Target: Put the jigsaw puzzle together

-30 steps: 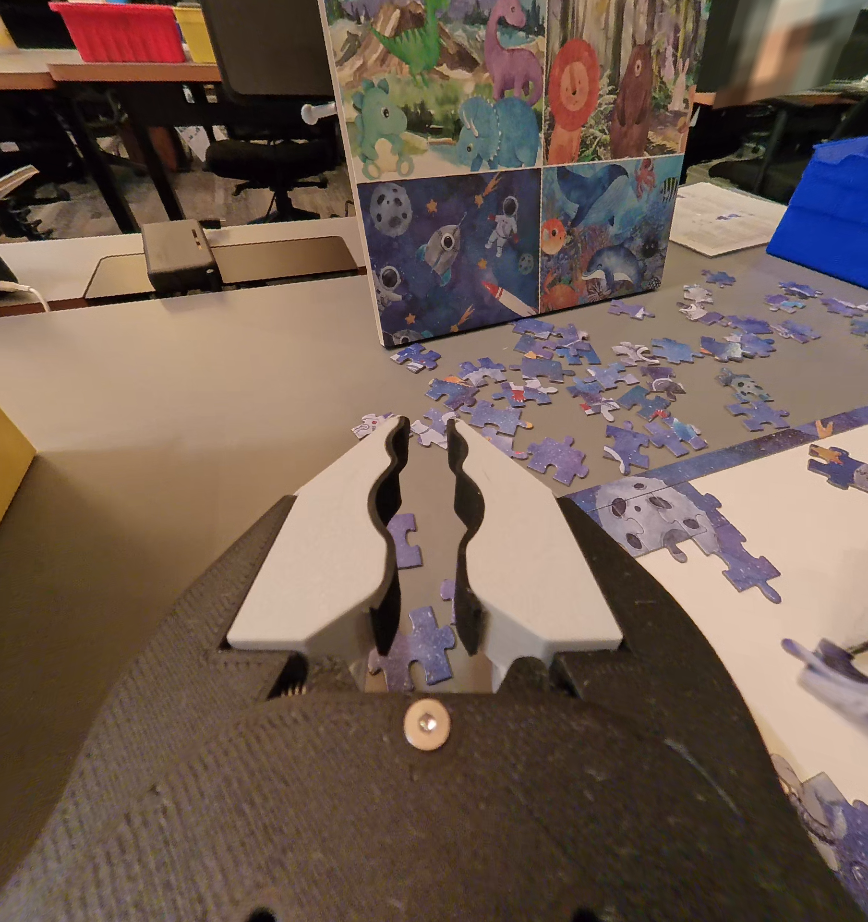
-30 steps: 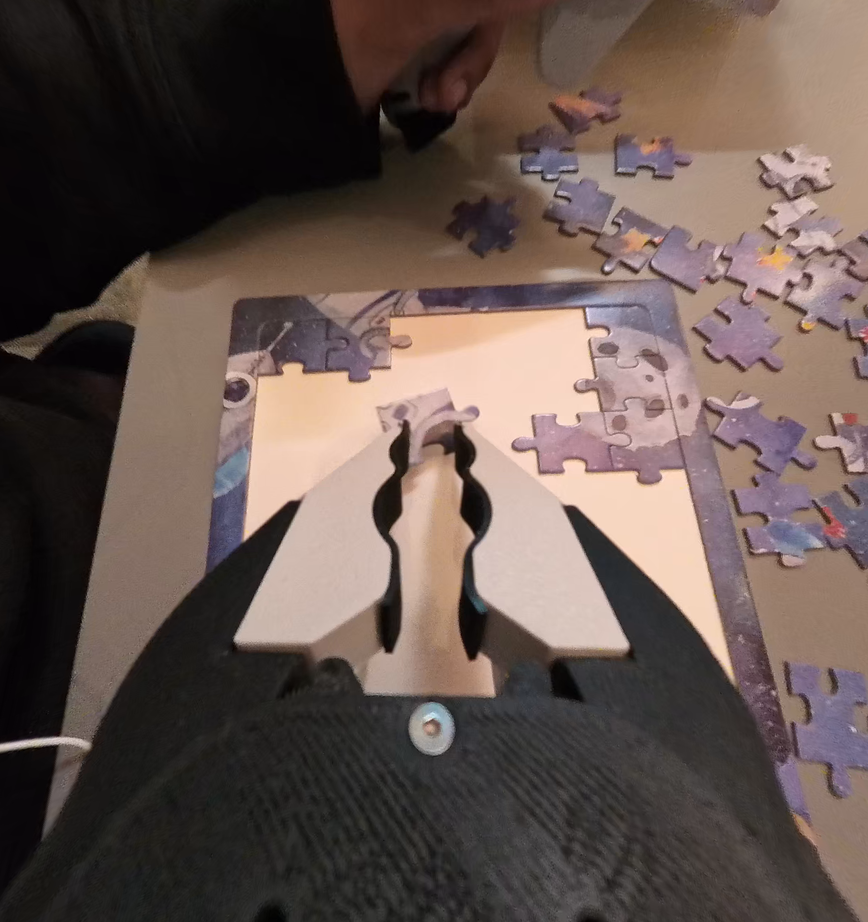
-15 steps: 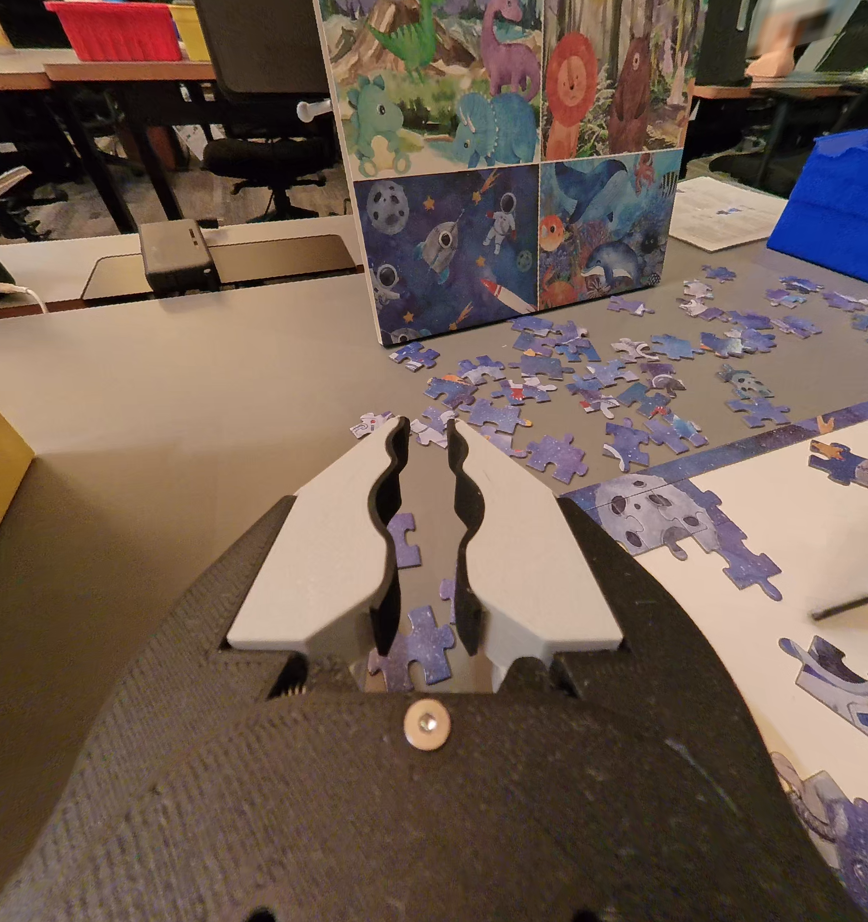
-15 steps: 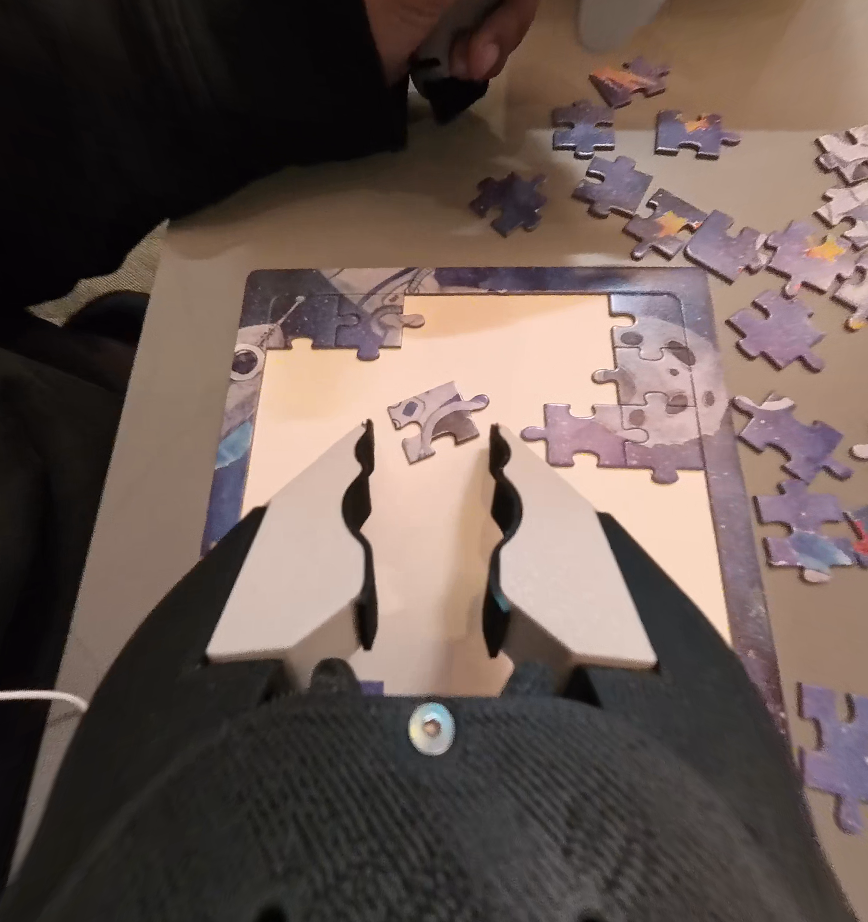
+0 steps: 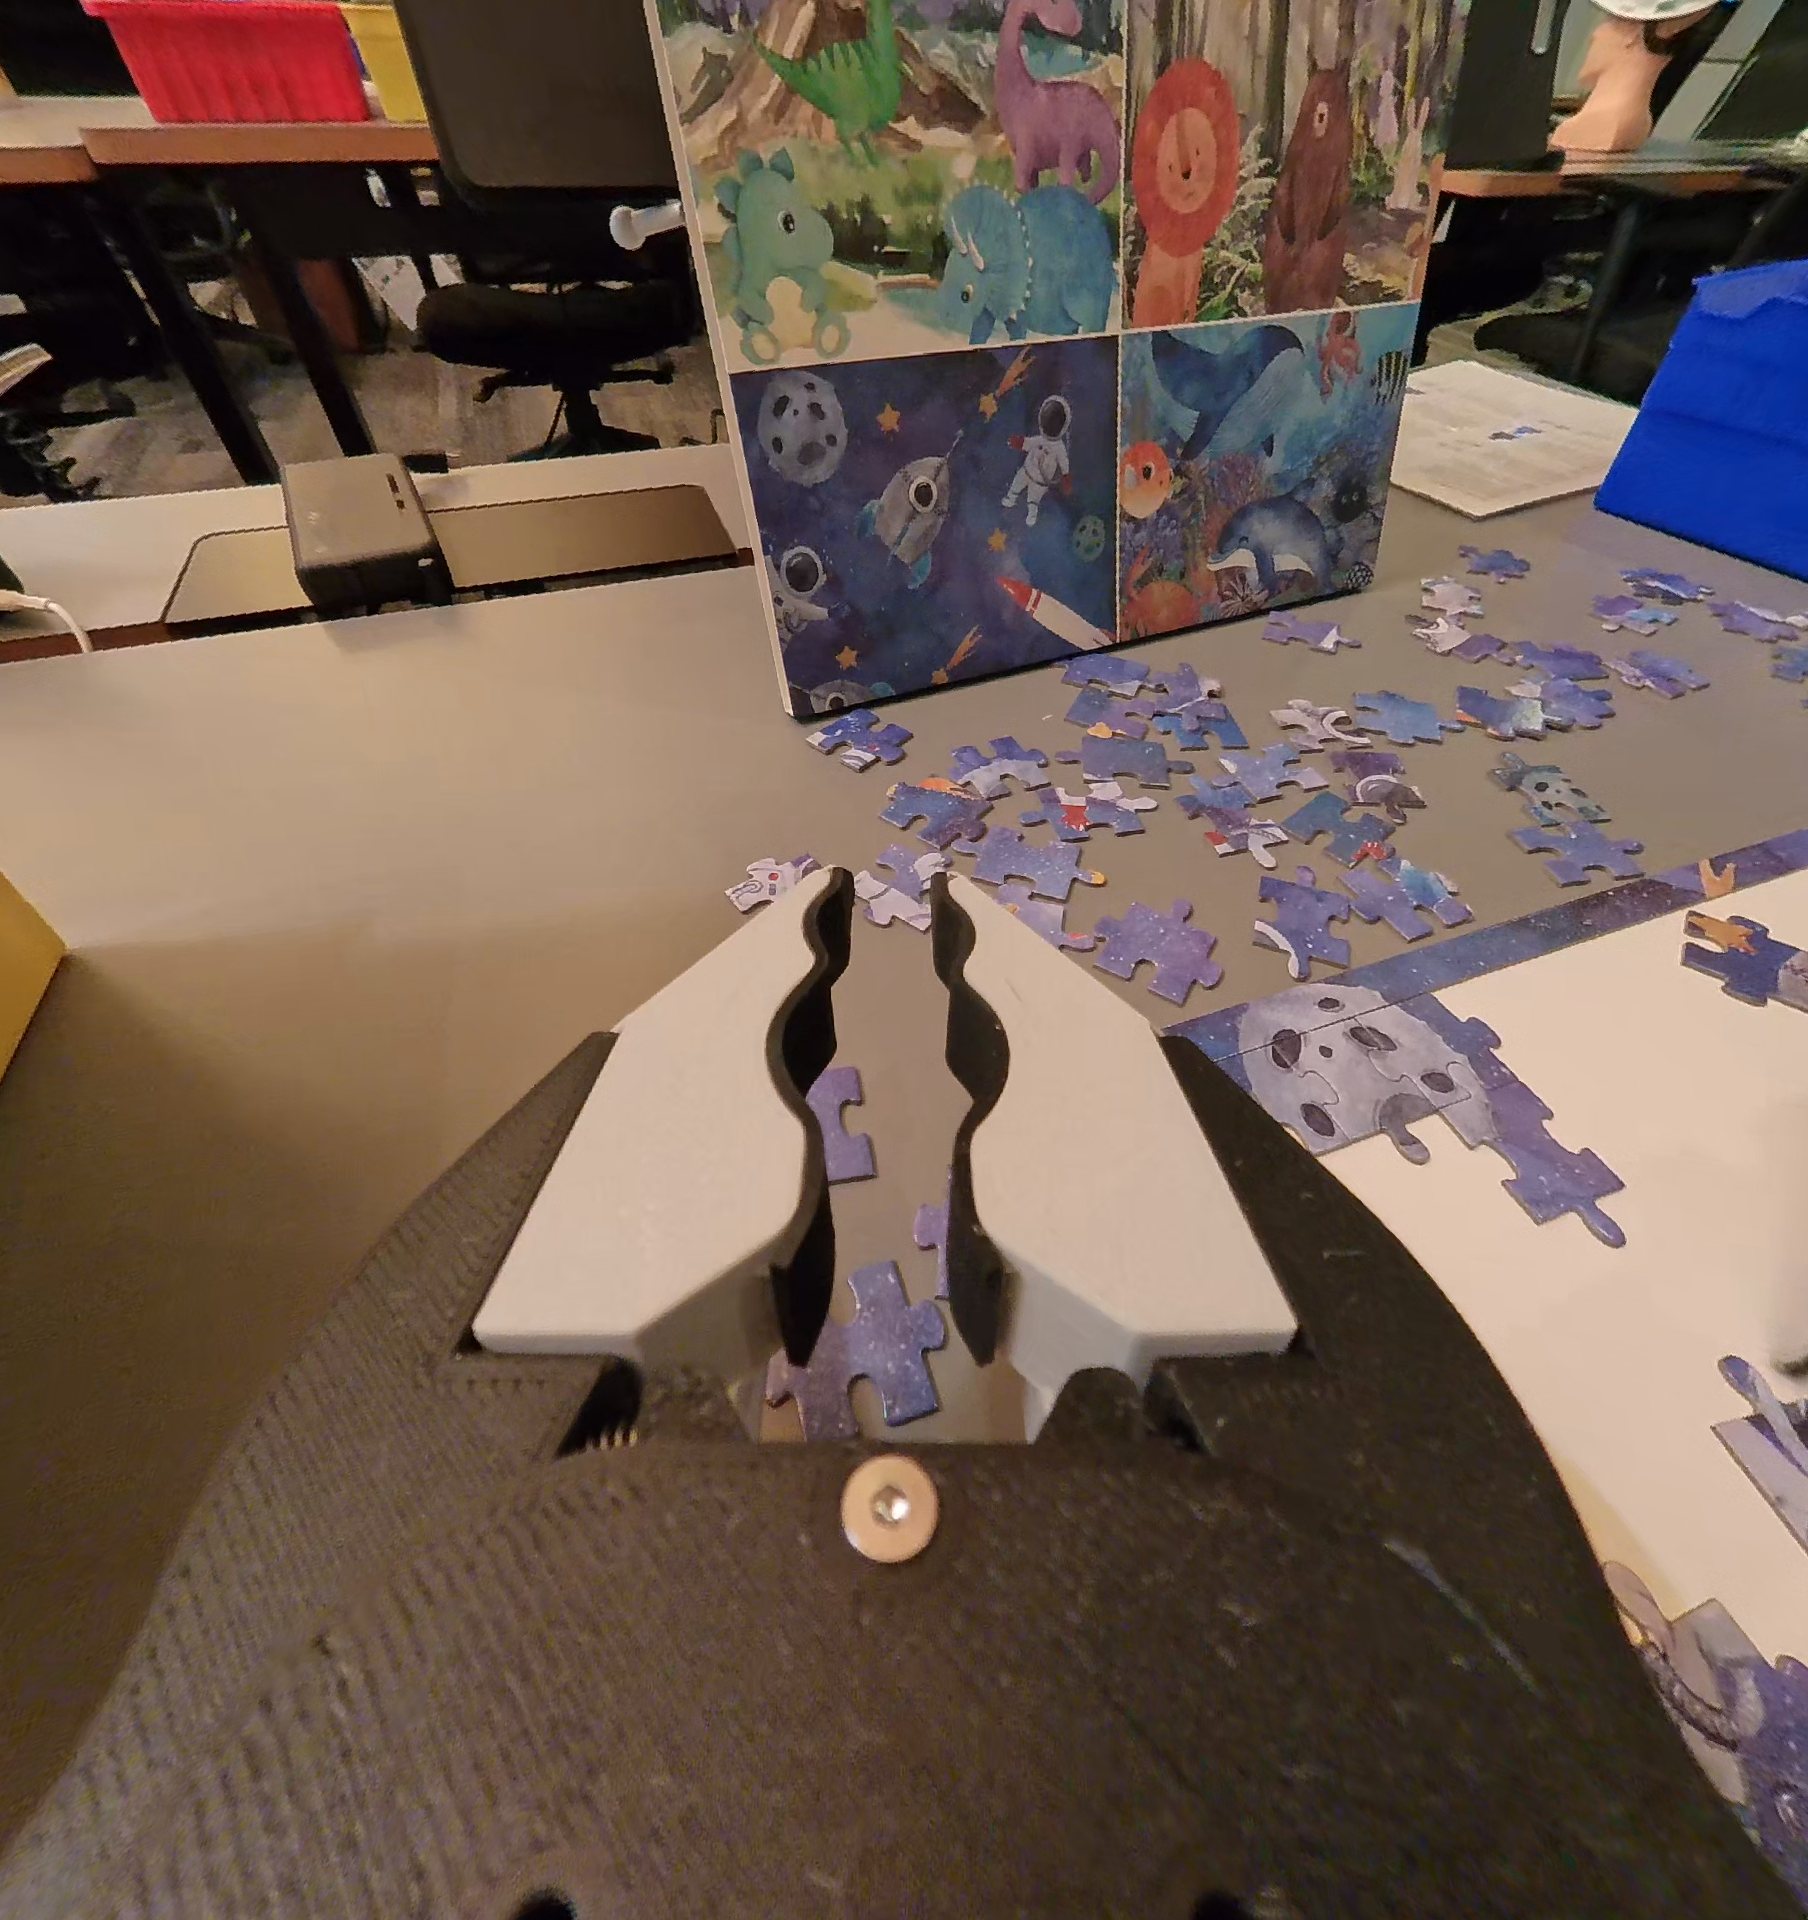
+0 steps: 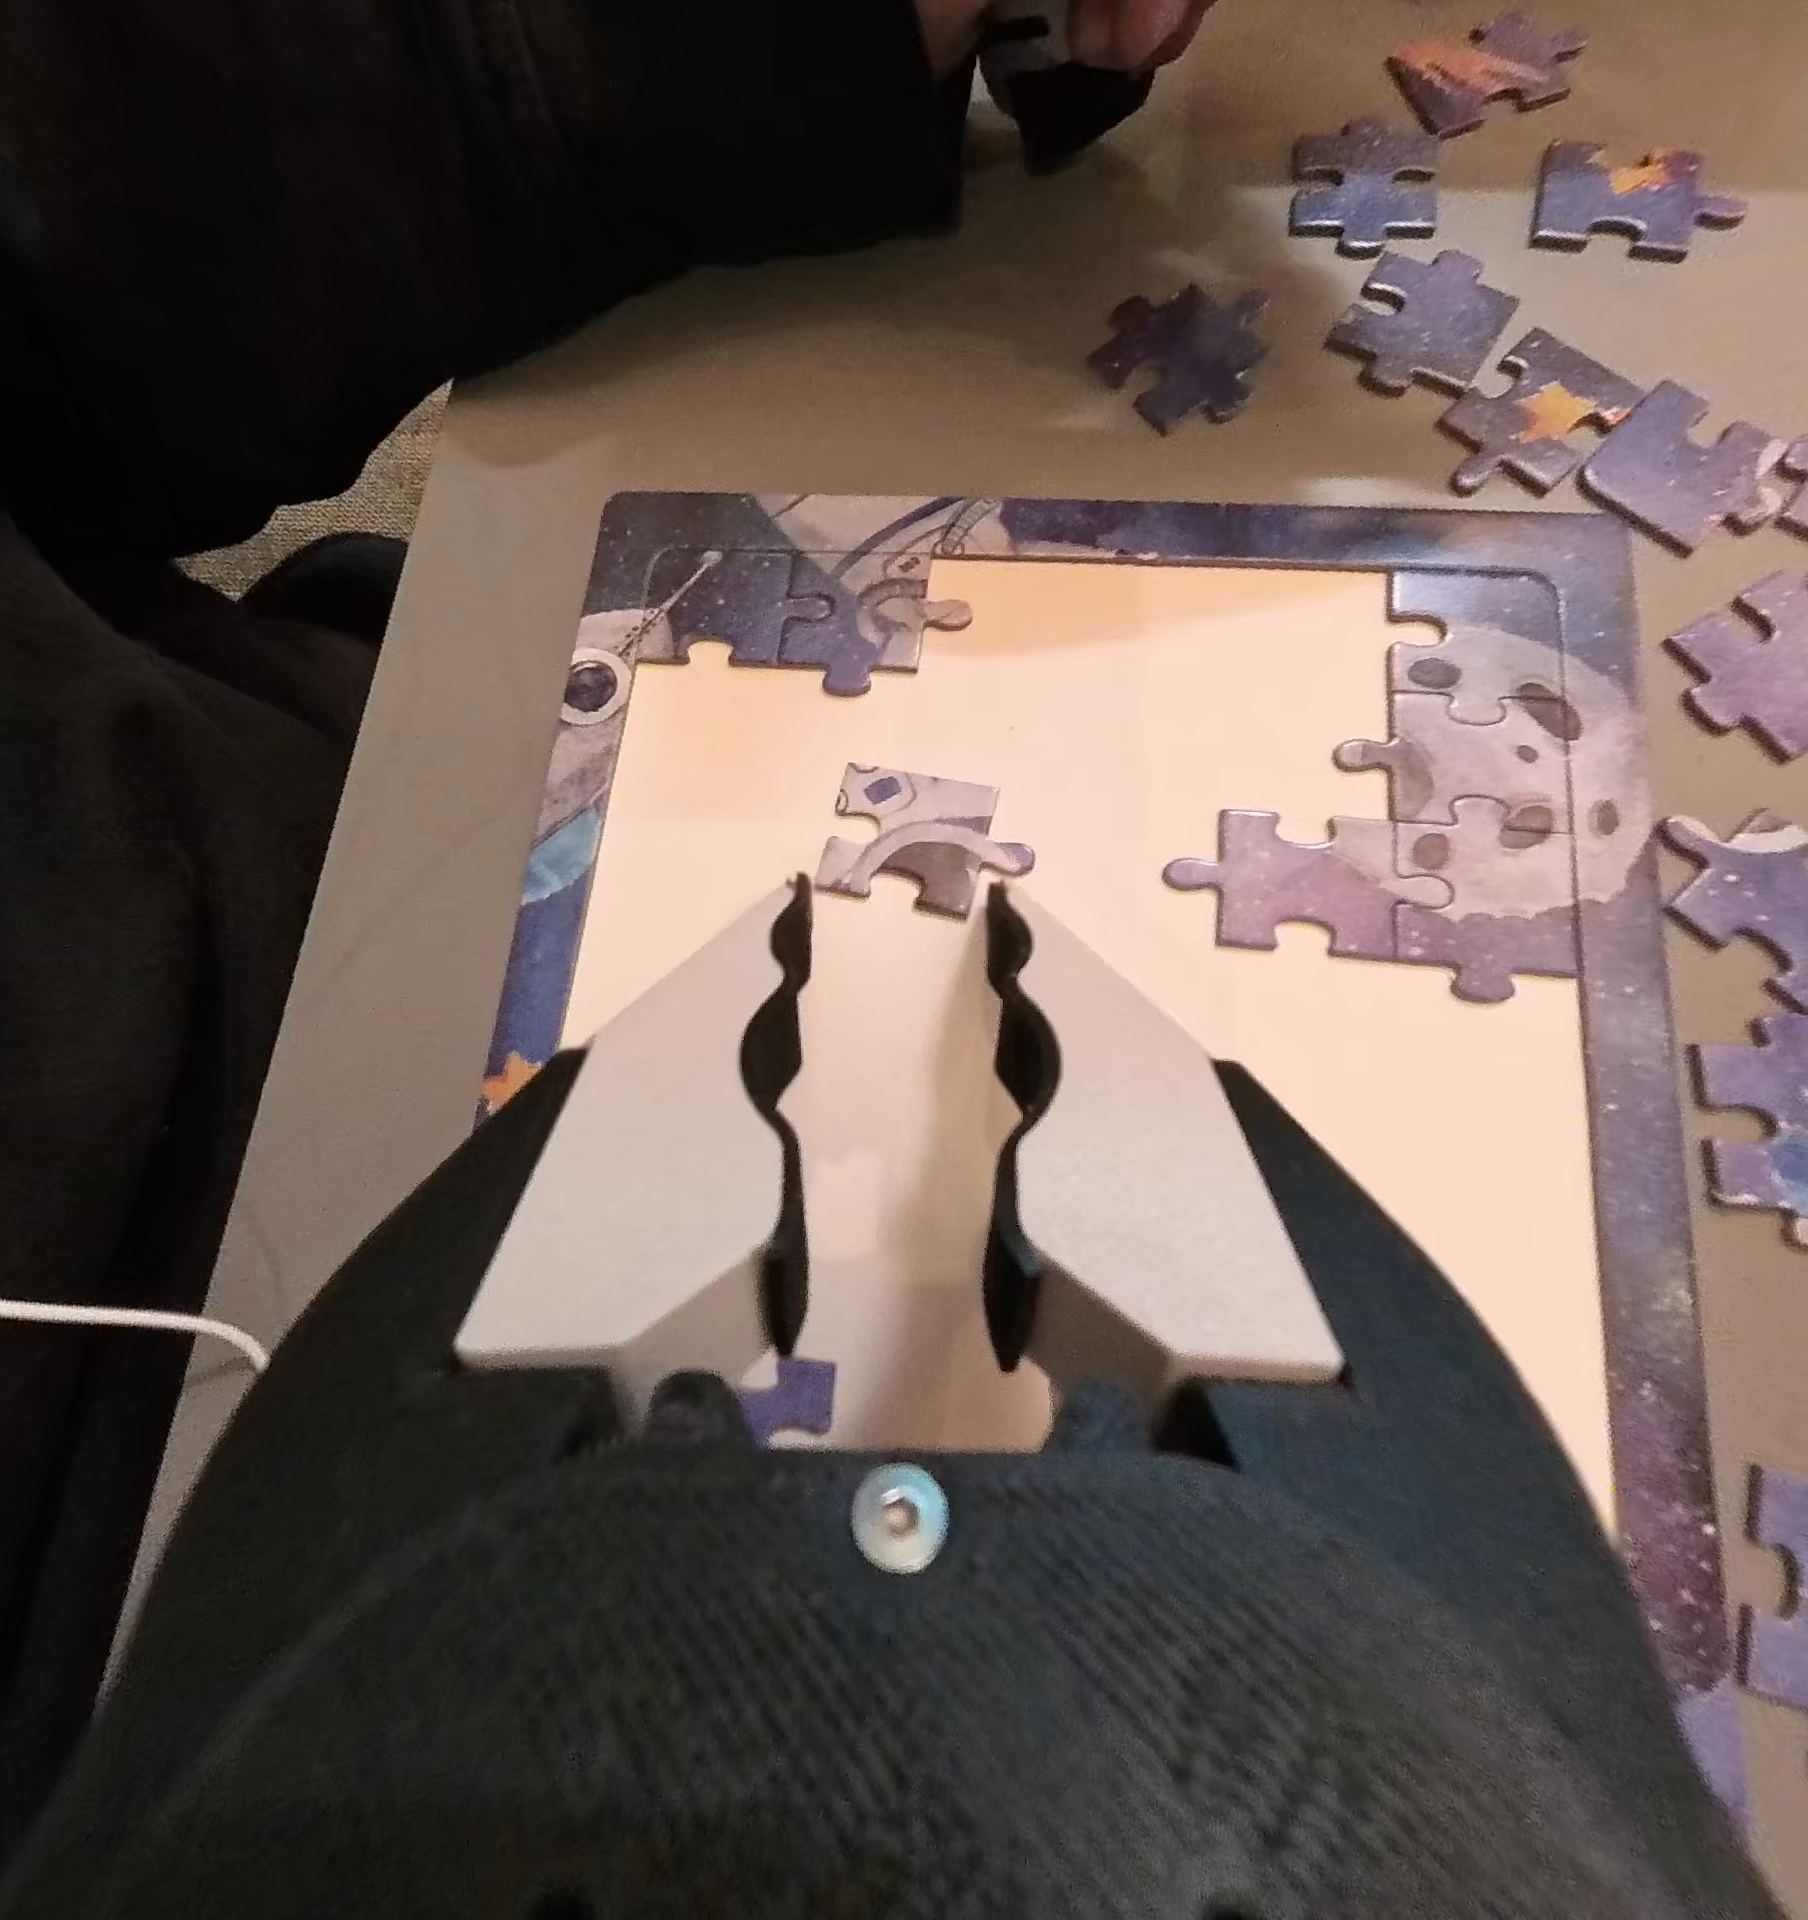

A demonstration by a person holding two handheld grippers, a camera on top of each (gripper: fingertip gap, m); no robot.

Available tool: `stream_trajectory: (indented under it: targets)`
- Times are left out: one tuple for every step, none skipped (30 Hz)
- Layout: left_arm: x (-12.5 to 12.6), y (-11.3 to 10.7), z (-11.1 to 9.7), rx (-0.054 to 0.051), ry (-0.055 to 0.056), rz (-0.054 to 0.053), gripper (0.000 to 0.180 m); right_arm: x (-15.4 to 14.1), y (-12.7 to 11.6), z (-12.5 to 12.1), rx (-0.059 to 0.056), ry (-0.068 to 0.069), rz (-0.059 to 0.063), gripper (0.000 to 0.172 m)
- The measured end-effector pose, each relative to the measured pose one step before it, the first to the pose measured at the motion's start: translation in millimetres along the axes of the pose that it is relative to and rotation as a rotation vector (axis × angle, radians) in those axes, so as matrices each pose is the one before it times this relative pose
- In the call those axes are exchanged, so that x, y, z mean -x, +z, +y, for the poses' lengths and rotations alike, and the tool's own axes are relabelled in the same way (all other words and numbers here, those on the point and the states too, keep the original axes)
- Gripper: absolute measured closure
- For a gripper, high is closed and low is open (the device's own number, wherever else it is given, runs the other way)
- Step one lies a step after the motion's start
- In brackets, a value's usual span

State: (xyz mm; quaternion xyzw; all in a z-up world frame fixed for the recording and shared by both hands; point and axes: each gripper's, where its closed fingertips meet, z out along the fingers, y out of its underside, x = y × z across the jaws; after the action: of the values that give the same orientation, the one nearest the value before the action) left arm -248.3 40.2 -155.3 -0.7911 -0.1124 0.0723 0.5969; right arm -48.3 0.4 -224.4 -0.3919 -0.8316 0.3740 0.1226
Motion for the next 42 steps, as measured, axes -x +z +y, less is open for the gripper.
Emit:
stream_trajectory:
  targets:
    - [-0.12, 0.00, -0.05, -0.0004, 0.0003, 0.0003, 0.167, -0.55, 0.45, -1.03, -0.0066, -0.0020, 0.0046, 0.138]
    - [-0.02, -0.06, -0.03, -0.0004, 0.0001, 0.0004, 0.167, -0.22, 0.47, -1.11, -0.0077, -0.0022, 0.0036, 0.137]
    - [-0.01, 0.03, -0.06, -0.0004, 0.0002, 0.0002, 0.167, -0.20, 0.71, -0.96, -0.0062, -0.0006, 0.0032, 0.136]
    - [-0.08, -0.11, 0.01, -0.0002, 0.0002, 0.0002, 0.167, 0.27, 1.26, -0.07, -0.0005, 0.0002, 0.0006, 0.135]
    - [-0.06, 0.08, 0.01, 0.0002, 0.0002, 0.0004, 0.167, 0.42, 1.47, 0.66, 0.0041, -0.0021, 0.0009, 0.135]
    - [0.00, -0.02, 0.04, 0.0003, 0.0004, 0.0002, 0.167, 0.11, 1.12, 0.20, 0.0020, -0.0054, 0.0062, 0.134]
    - [-0.10, 0.05, 0.01, 0.0002, 0.0004, 0.0000, 0.167, -0.36, 0.67, -0.24, 0.0016, -0.0076, 0.0102, 0.135]
    - [0.01, -0.01, 0.02, 0.0002, 0.0000, 0.0000, 0.167, -0.58, 0.34, 0.16, 0.0050, -0.0104, 0.0115, 0.136]
    - [0.09, 0.10, 0.00, 0.0002, -0.0002, -0.0002, 0.167, -0.22, 0.21, 0.25, 0.0052, -0.0104, 0.0089, 0.137]
    - [0.08, 0.01, 0.02, 0.0002, -0.0003, 0.0000, 0.167, 0.08, 0.08, 0.10, 0.0038, -0.0058, 0.0054, 0.137]
    - [-0.05, -0.01, 0.01, 0.0001, -0.0004, 0.0001, 0.167, 0.16, 0.10, 0.05, 0.0019, -0.0013, 0.0019, 0.137]
    - [-0.01, 0.00, 0.01, 0.0000, -0.0002, 0.0000, 0.167, 0.62, 0.06, -0.24, -0.0005, 0.0021, -0.0033, 0.138]
    - [0.05, 0.00, -0.01, 0.0000, 0.0002, -0.0003, 0.167, 0.70, 0.09, -0.23, -0.0020, 0.0029, -0.0041, 0.141]
    - [-0.02, -0.01, -0.02, -0.0002, 0.0003, -0.0004, 0.167, 0.05, 0.24, -0.22, -0.0017, 0.0017, 0.0000, 0.143]
    - [-0.03, -0.09, -0.01, -0.0003, 0.0003, -0.0001, 0.167, -0.05, -0.02, -0.07, -0.0011, 0.0011, -0.0001, 0.143]
    - [0.04, 0.02, -0.03, -0.0002, 0.0002, -0.0002, 0.167, 0.00, -0.02, -0.02, -0.0004, 0.0014, -0.0008, 0.143]
    - [-0.03, 0.00, 0.01, 0.0001, -0.0002, 0.0001, 0.167, -0.01, -0.12, -0.02, 0.0001, 0.0015, -0.0007, 0.143]
    - [-0.02, -0.11, -0.09, -0.0002, -0.0002, 0.0002, 0.167, 0.00, 0.04, -0.03, 0.0001, 0.0005, -0.0002, 0.143]
    - [0.00, 0.02, -0.04, -0.0003, 0.0000, 0.0000, 0.167, 0.01, 0.01, -0.02, -0.0001, 0.0000, -0.0001, 0.143]
    - [-0.02, -0.01, 0.01, 0.0001, 0.0000, 0.0002, 0.167, -0.07, -0.06, -0.14, -0.0007, 0.0009, -0.0006, 0.143]
    - [-0.01, 0.00, 0.00, 0.0000, -0.0001, 0.0000, 0.167, 0.02, 0.13, -0.27, -0.0018, 0.0021, -0.0011, 0.143]
    - [0.01, 0.00, 0.00, 0.0000, -0.0001, -0.0001, 0.167, -0.02, 0.10, -0.30, -0.0027, 0.0021, -0.0008, 0.143]
    - [0.09, 0.02, 0.00, 0.0000, -0.0005, -0.0002, 0.167, -0.52, -0.24, -0.70, -0.0048, 0.0013, 0.0022, 0.144]
    - [0.07, -0.06, -0.01, -0.0002, -0.0007, 0.0000, 0.167, -0.61, -0.66, -1.24, -0.0082, -0.0004, 0.0029, 0.150]
    - [0.04, 0.04, -0.04, -0.0002, -0.0006, 0.0001, 0.167, 0.35, -0.75, -1.60, -0.0104, 0.0000, -0.0028, 0.159]
    - [0.09, -0.05, -0.03, -0.0003, -0.0005, 0.0000, 0.167, 1.13, 0.12, -1.12, -0.0075, 0.0053, -0.0085, 0.160]
    - [0.08, -0.07, 0.01, 0.0000, -0.0004, 0.0001, 0.167, 1.18, 0.77, 0.56, 0.0048, 0.0085, -0.0100, 0.155]
    - [-0.10, 0.10, 0.11, 0.0003, -0.0005, 0.0003, 0.167, 0.10, 1.03, 1.96, 0.0136, 0.0028, -0.0022, 0.150]
    - [0.08, -0.08, -0.11, -0.0002, -0.0002, 0.0002, 0.167, -0.82, 0.46, 0.84, 0.0057, -0.0047, 0.0060, 0.147]
    - [-0.02, 0.01, -0.02, -0.0001, 0.0000, 0.0001, 0.167, -0.61, -0.28, -0.84, -0.0042, -0.0049, 0.0066, 0.147]
    - [-0.03, 0.02, 0.11, 0.0001, 0.0000, 0.0003, 0.167, -0.02, -0.36, -1.18, -0.0057, 0.0000, 0.0012, 0.146]
    - [-0.02, -0.02, 0.03, 0.0002, 0.0000, 0.0001, 0.167, 1.09, -0.33, -1.68, -0.0080, 0.0040, -0.0067, 0.144]
    - [-0.05, 0.07, 0.02, 0.0004, -0.0001, 0.0001, 0.167, 1.72, -0.17, -1.74, -0.0086, 0.0047, -0.0102, 0.141]
    - [-0.01, -0.01, 0.02, 0.0001, -0.0001, 0.0000, 0.167, 1.66, -0.04, -1.29, -0.0054, 0.0017, -0.0081, 0.138]
    - [0.10, 0.03, -0.01, 0.0000, -0.0002, -0.0001, 0.167, 1.01, 0.45, -0.36, 0.0010, -0.0038, -0.0022, 0.134]
    - [-0.02, 0.00, 0.00, 0.0000, -0.0003, 0.0000, 0.167, 0.47, 0.81, 0.77, 0.0070, -0.0091, 0.0038, 0.130]
    - [-0.03, 0.00, 0.00, 0.0000, -0.0002, 0.0001, 0.167, 0.36, 1.09, 1.38, 0.0098, -0.0117, 0.0047, 0.127]
    - [0.07, 0.01, 0.01, 0.0002, -0.0001, 0.0001, 0.167, 0.62, 1.38, 1.54, 0.0106, -0.0103, 0.0031, 0.125]
    - [-0.01, 0.06, 0.04, 0.0005, 0.0001, 0.0000, 0.167, 0.46, 1.26, 1.10, 0.0075, -0.0087, 0.0040, 0.123]
    - [-0.02, 0.05, 0.07, 0.0007, 0.0002, 0.0001, 0.167, -0.14, 0.78, 0.17, 0.0023, -0.0090, 0.0077, 0.123]
    - [-0.10, 0.05, 0.02, 0.0003, 0.0003, 0.0000, 0.167, -0.44, 0.29, 0.16, 0.0019, -0.0086, 0.0080, 0.124]
    - [0.02, -0.01, 0.02, 0.0001, 0.0002, -0.0001, 0.167, -0.02, 0.07, 0.06, 0.0017, -0.0048, 0.0029, 0.125]
